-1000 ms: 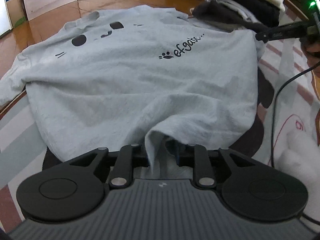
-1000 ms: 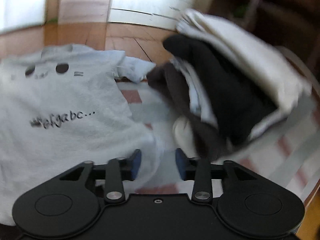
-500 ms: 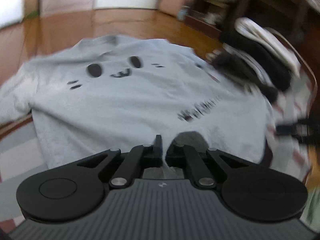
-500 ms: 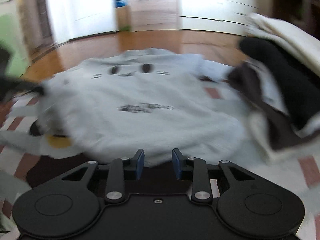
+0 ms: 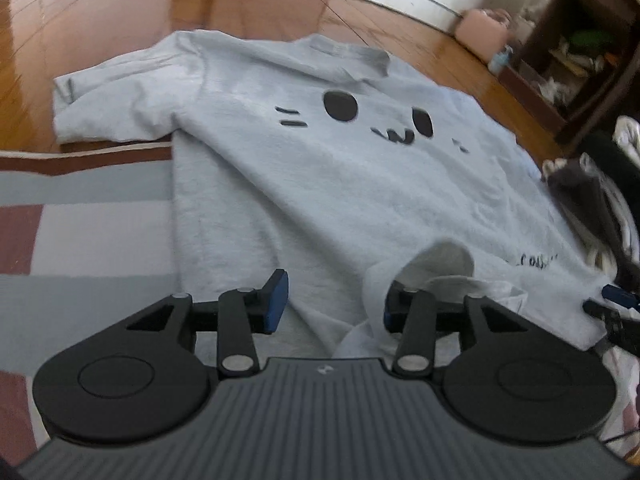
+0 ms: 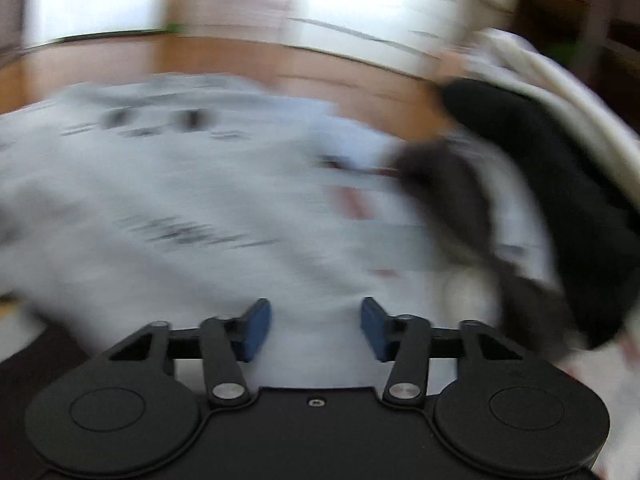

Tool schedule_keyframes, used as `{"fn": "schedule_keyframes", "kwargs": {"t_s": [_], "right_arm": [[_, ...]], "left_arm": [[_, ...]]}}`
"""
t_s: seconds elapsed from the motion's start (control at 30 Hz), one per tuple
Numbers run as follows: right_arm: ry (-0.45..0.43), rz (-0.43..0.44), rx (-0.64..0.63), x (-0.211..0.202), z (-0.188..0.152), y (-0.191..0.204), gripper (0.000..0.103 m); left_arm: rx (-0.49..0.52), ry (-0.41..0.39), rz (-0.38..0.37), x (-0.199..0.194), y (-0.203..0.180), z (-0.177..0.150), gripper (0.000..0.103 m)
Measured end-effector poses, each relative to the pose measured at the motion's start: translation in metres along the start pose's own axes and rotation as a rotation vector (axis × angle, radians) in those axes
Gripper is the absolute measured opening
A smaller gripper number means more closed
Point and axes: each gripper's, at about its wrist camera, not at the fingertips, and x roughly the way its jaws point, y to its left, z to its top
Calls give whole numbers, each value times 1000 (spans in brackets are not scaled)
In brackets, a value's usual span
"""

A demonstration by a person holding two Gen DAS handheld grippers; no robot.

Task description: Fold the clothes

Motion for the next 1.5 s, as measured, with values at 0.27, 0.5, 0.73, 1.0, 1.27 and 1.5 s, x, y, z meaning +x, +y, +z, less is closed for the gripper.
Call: {"fn": "schedule_keyframes", "kwargs": {"t_s": [0.27, 0.5, 0.73, 1.0, 1.27, 1.5], "right_arm": [[-17, 223, 61, -52, -11, -11, 42], [39, 369, -23, -59, -25, 31, 47], [27, 320, -219, -40, -4, 78, 43], [17, 35, -87, -2, 26, 36, 0], [66, 169, 128, -43, 2, 7, 29], [112, 166, 232, -58, -32, -11, 65]], "left_arm": [[-14, 11, -19, -8, 11, 0, 15], [228, -152, 143, -21, -22, 4, 12], [611, -356, 341, -33, -62, -11, 20], [162, -124, 18, -22, -7, 12, 42], [130, -49, 32, -4, 5, 6, 57], [402, -222, 81, -35, -36, 2, 1]]}}
